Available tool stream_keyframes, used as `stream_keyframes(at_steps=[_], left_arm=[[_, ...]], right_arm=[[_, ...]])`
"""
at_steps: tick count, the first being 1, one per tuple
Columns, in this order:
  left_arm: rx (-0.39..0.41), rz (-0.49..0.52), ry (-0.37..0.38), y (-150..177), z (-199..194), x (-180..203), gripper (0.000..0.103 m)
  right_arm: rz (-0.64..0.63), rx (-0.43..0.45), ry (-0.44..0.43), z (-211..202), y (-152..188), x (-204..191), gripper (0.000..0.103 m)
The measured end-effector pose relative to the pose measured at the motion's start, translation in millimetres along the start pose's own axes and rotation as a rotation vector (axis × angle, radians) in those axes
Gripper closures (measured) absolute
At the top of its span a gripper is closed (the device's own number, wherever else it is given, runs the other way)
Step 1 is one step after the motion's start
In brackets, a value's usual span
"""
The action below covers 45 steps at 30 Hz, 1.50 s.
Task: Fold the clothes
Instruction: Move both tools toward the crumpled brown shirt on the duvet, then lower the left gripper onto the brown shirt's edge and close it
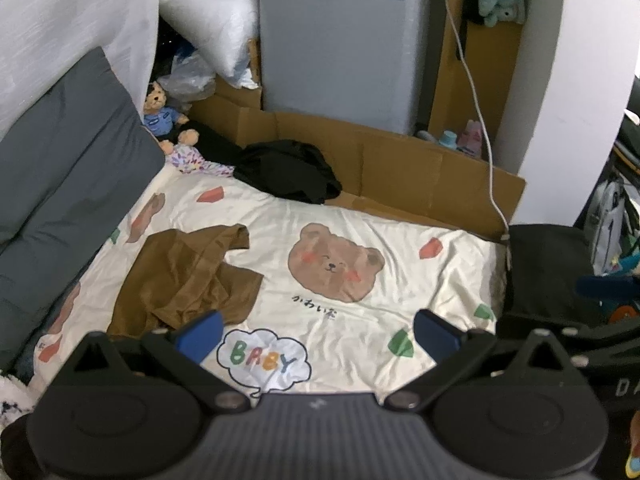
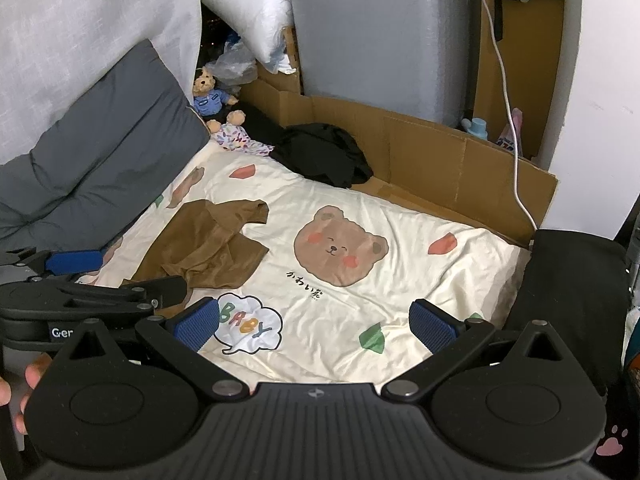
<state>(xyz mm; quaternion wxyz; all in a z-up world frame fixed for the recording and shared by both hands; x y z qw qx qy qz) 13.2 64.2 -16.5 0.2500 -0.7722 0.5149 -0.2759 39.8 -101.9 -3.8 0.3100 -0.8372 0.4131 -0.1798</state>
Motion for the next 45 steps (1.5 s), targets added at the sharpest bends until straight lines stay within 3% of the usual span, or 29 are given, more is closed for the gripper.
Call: stream_keyframes(at_steps=[14,20,33,45], left_arm=[[-0.017,0.002,-0.031,-8,18,-21,0.000],[-0.032,-0.016,-0.080,-13,34,-37,0.000],[-0.053,-0.009,-0.126,-13,54,-72,0.000],[-0.050,-0.062,-0.187,-23,78,-128,0.004]], right_arm=[[-0.024,-0.021,-0.015,19,-5,-16,0.000],[-0.021,-0.030,-0.025,32,-10,-21,0.000],[0.000,-0.131,-0.107,77,-24,-37,0.000],[0.001,-0.163,-0.184,96,-34,-72,0.000]])
Point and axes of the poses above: each gripper's, at about its wrist camera, not at the fingertips, and z roughly the way its jaws point, x to its right, y to its underside, the point moved 3 cm from there along z, roughly the way its jaws point, and after that the axes turned 14 degrees about -z, right-handed, at the moved point
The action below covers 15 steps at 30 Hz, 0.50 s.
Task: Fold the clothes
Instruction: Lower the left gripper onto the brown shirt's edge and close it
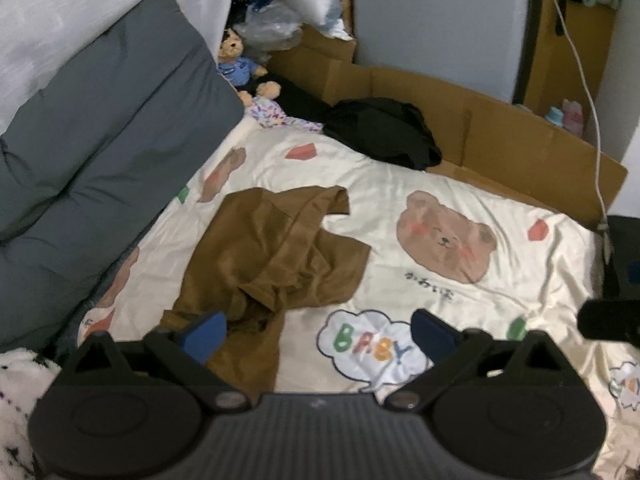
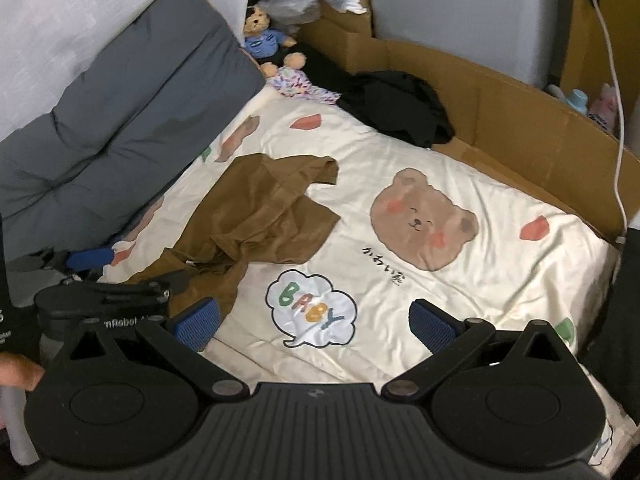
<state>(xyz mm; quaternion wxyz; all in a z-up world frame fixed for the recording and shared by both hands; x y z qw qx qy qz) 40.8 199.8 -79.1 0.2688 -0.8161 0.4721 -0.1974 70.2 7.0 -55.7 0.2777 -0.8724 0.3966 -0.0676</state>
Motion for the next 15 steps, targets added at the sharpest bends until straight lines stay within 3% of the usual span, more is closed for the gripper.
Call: stream_keyframes(at_steps=[7,10,15], left_arm=[[-0.017,-0.068,-0.026,-11,18,-28,0.004],[-0.063,-0.162,-0.003,-25,29,-42,0.004],[-0.005,-0.181,-0.027,-43,35,-56,0.004]], right_arm=[[0.001,-0.018,-0.063,11,-8,-11,0.000],[-0.036,-0.002,-0.084,10,-13,-12,0.005],[-0.033,0.014,-0.095,11,-15,-4,0.012]])
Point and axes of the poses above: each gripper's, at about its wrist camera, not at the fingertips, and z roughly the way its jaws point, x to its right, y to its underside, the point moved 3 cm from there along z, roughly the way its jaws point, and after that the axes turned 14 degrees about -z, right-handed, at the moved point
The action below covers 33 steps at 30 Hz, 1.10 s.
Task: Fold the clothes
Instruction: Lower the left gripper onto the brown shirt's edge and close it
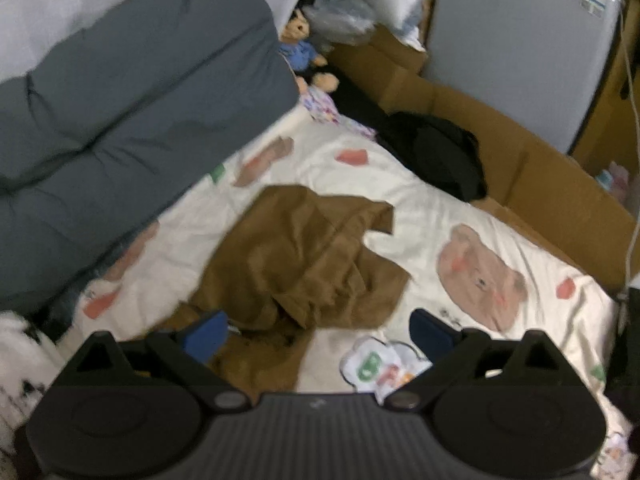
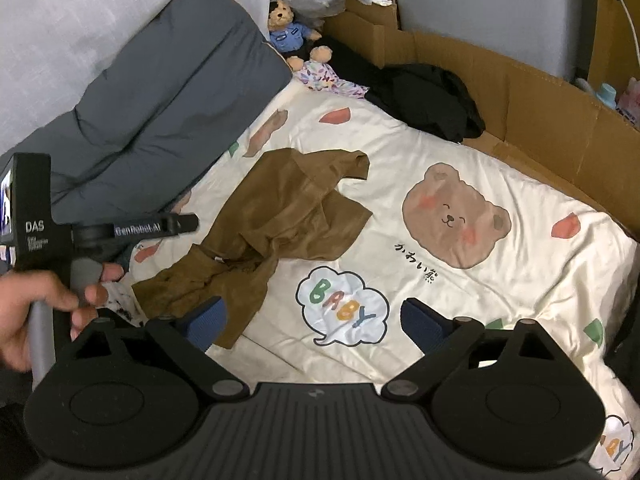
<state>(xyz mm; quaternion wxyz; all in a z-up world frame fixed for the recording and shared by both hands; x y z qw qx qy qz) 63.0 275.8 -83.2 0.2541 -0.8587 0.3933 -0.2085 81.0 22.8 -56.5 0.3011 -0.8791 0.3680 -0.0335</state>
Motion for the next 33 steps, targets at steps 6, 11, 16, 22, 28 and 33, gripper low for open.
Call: stream_keyframes(at_steps=[6,11,16,22,28,33], left_arm=[[-0.042,0.043,0.004,-7,20,-9,0.007],[-0.172,-0.061,0.089,-23,36,-28,0.007],[-0.106,-0.004,0.108,-35,37,-30,0.017],[-0.137,0.006,0.114,-34,54,-35,0.020],[-0.185,0.042,0.102,-27,90,-35,0.021],[-0.223,0.072,0.094,-23,125,-34,0.021]], right_arm=[[-0.011,-0.019,0.004,13,4,5,0.014],[-0.029,-0.039,0.011,29,7,8,0.014],[-0.046,-0.049,0.016,43,9,10,0.016],[-0.057,-0.022,0.026,50,3,11,0.016],[-0.069,-0.016,0.023,56,4,15,0.016],[-0.069,-0.009,0.019,61,8,25,0.021]])
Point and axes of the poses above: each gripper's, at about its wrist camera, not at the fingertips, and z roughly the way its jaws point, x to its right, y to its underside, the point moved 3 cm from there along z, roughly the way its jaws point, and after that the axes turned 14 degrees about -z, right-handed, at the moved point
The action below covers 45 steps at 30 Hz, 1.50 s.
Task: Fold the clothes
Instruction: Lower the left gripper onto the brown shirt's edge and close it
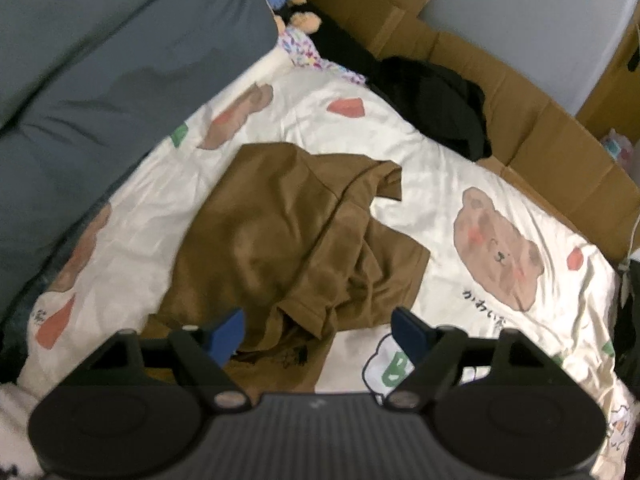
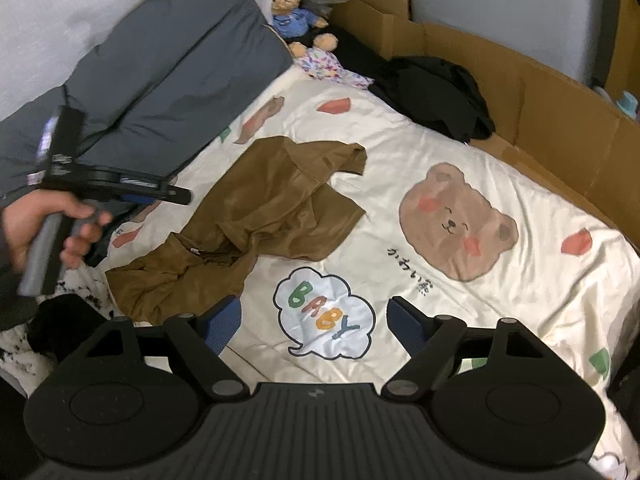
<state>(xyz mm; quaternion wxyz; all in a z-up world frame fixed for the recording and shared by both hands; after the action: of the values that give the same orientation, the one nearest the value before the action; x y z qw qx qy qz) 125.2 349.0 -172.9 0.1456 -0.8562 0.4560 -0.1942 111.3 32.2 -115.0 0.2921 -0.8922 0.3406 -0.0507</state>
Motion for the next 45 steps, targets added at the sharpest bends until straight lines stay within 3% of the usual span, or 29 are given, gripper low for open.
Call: stream_keyframes(at_steps=[9,19,24,27,29,32,40,45], left_arm=[[-0.034,-0.001,0.032,9,70,-6,0.021],[-0.006,-0.015,0.032,1,115,-12,0.021],[-0.043,-0.042,0.015,5,131,-22,0.023],[-0.078,-0.032,-0.009,14,139,-28,0.034],[-0.093,-0.033,-0.006,19,141,-32,0.063],[-0.086,-0.047,0.048,23,135,-36,0.080],[-0.018,0.032,0.195,30,110,-16,0.095],[-0.015,0.131,0.268,42,101,7,0.095]], right_arm=[[0.047,-0.003,0.008,14,15,31,0.021],[0.100,-0.007,0.016,30,31,66,0.021],[0.139,-0.026,0.022,38,40,77,0.021],[0.140,-0.038,0.016,42,42,76,0.021],[0.128,-0.044,0.013,44,42,72,0.021],[0.109,-0.047,0.007,43,42,66,0.021],[0.089,-0.060,0.011,45,45,59,0.021],[0.085,-0.066,0.007,47,47,58,0.021]])
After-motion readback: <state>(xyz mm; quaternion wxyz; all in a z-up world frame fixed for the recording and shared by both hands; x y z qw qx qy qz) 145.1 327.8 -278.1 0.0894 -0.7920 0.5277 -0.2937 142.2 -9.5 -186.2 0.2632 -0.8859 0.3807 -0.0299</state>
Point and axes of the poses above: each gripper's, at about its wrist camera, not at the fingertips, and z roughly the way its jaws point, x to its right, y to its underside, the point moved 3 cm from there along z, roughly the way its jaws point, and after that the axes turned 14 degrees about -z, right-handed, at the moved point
